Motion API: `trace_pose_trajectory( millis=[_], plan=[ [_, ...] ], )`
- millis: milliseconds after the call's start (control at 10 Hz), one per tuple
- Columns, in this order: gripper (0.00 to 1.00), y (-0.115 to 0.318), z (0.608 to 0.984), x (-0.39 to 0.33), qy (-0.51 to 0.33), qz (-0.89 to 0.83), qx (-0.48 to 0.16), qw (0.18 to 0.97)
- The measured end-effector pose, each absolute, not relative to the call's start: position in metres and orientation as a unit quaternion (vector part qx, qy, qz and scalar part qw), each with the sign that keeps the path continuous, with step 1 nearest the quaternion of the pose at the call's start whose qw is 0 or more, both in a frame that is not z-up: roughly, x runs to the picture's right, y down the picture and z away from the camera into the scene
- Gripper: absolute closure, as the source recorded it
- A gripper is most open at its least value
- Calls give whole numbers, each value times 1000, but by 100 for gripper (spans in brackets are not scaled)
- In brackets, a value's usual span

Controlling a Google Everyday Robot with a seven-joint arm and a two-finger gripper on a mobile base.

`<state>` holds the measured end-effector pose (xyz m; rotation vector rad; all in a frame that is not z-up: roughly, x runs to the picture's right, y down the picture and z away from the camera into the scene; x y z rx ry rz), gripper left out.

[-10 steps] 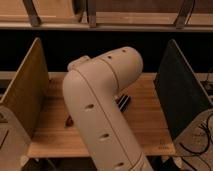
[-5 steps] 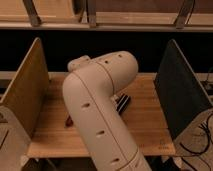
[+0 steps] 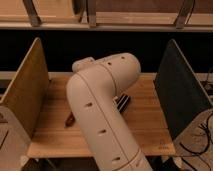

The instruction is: Wipe the white sponge on the table

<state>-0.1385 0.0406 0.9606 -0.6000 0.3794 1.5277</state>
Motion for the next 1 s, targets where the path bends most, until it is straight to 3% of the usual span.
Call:
trace_pose_trajectory(
  millis=[200,900,1000],
  plan=[
    [27,51,968,-143,183,665,-278,668],
    [95,37,977,-145,180,661,-278,673],
    [99,29,975,-146,173,664,-274,674]
  ],
)
